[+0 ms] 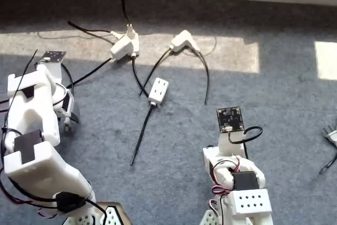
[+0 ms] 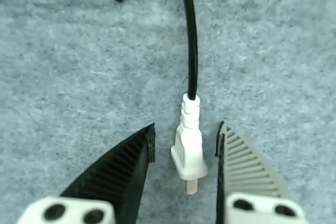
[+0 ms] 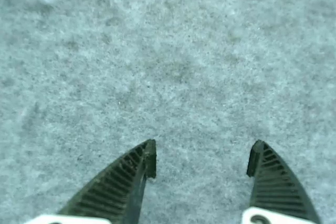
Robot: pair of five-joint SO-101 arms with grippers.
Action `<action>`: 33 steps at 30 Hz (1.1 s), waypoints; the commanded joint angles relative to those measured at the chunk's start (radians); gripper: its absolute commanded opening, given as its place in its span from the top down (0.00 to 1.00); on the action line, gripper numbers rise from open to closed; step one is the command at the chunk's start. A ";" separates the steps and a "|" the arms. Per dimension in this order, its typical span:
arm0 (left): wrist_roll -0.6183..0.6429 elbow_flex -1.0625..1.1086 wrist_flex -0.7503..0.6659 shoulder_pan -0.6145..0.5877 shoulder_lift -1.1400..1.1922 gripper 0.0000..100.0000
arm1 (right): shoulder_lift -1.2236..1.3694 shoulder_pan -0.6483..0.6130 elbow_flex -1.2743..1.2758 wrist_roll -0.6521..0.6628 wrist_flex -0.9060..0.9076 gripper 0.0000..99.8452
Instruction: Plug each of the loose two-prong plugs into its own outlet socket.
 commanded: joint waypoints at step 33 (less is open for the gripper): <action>0.087 -0.226 0.192 0.134 -0.019 0.99 | -0.004 -0.007 0.002 0.012 -0.024 0.72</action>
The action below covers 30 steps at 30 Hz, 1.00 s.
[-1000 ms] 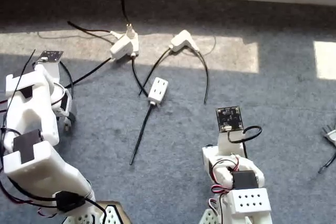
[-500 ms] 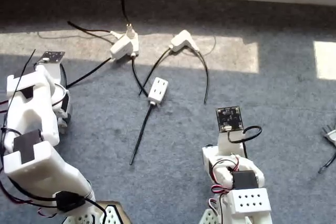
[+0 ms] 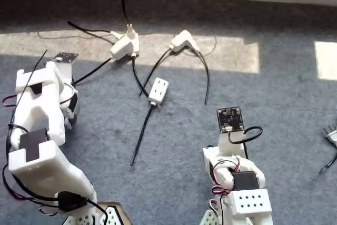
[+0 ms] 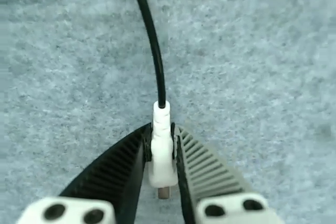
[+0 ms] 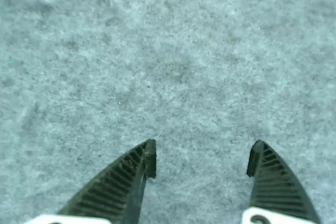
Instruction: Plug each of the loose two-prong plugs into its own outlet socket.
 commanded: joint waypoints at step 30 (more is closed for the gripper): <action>1.206 -0.708 0.439 0.679 -0.269 0.99 | -0.004 -0.007 0.030 0.005 -0.114 0.72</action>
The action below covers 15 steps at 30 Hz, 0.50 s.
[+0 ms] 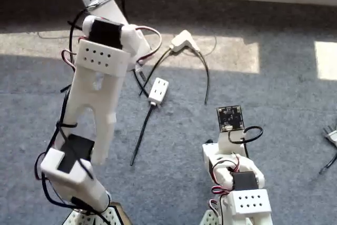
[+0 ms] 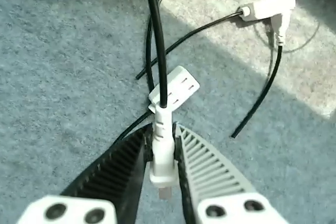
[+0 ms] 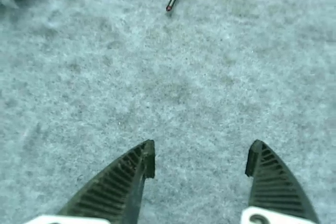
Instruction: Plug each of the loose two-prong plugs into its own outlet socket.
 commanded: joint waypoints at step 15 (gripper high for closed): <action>0.273 1.118 -0.753 0.064 -0.730 0.99 | -0.004 -0.007 -0.124 0.005 -0.021 0.72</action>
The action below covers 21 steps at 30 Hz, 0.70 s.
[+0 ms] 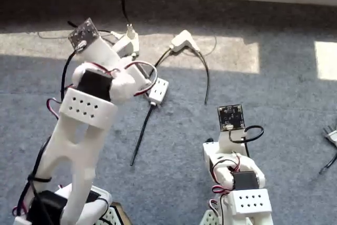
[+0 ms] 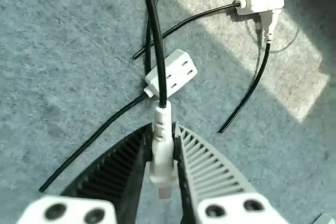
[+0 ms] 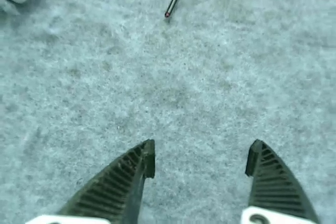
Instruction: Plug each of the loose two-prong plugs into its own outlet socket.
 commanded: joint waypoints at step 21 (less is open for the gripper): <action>0.190 0.728 -0.993 0.140 -0.341 0.99 | 0.542 -0.337 -0.697 -0.137 0.140 0.84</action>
